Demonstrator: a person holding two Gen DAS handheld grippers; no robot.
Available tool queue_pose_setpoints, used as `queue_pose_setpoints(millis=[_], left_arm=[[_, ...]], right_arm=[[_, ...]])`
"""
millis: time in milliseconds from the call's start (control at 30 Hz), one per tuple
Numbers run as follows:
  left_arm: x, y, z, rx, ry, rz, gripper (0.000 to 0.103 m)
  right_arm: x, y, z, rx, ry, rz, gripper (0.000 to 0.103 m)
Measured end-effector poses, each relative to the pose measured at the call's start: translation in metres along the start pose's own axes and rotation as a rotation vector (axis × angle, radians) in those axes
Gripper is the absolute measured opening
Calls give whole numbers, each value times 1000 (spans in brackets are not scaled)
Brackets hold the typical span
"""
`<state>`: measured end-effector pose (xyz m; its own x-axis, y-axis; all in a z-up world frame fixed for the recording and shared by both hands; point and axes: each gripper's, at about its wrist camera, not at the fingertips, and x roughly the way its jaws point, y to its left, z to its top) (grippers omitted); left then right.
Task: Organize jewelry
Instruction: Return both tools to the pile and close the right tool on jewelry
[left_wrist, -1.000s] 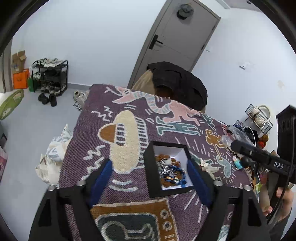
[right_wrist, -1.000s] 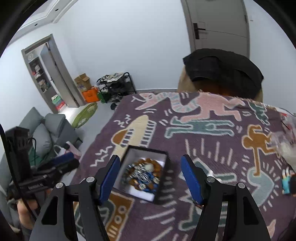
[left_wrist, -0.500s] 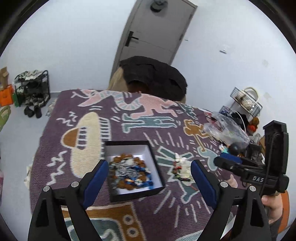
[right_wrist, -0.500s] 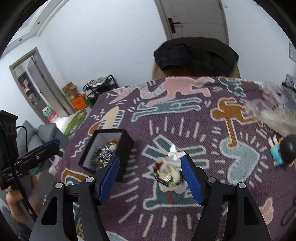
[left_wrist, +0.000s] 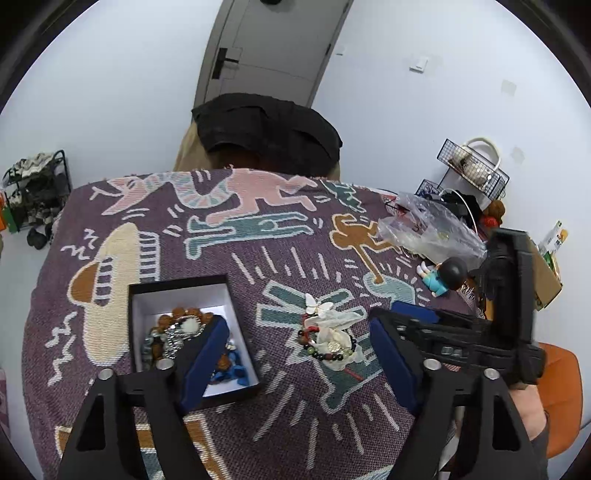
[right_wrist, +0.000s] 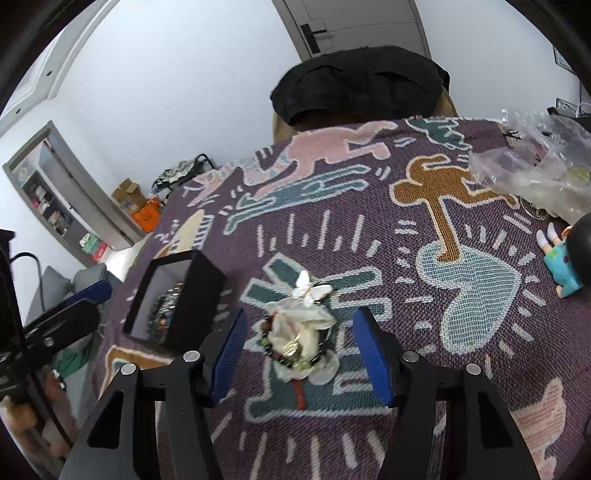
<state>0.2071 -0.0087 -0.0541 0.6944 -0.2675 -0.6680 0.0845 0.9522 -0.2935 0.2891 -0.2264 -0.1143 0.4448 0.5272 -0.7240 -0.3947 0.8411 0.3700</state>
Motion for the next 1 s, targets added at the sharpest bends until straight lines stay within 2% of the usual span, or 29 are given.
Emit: queue_pose_setpoints(millis=[67, 167, 233, 367, 567, 867, 1000], left_arm=[[6, -3, 3, 2, 10, 6, 67], [18, -5, 9, -6, 32, 24, 59], [24, -5, 12, -10, 43, 32, 56], [36, -5, 13, -19, 68, 43, 55], [46, -4, 14, -44, 88, 42, 54], [66, -15, 8, -24, 129, 21, 54], [77, -19, 3, -21, 157, 14, 48]], right_arm=[[13, -4, 1, 10, 22, -2, 52], [33, -6, 2, 5, 55, -6, 49], [45, -4, 3, 0, 73, -2, 42], [54, 0, 4, -12, 96, 8, 3], [23, 3, 5, -26, 30, 20, 2], [-13, -4, 11, 10, -43, 50, 2], [-28, -8, 11, 26, -76, 58, 2]])
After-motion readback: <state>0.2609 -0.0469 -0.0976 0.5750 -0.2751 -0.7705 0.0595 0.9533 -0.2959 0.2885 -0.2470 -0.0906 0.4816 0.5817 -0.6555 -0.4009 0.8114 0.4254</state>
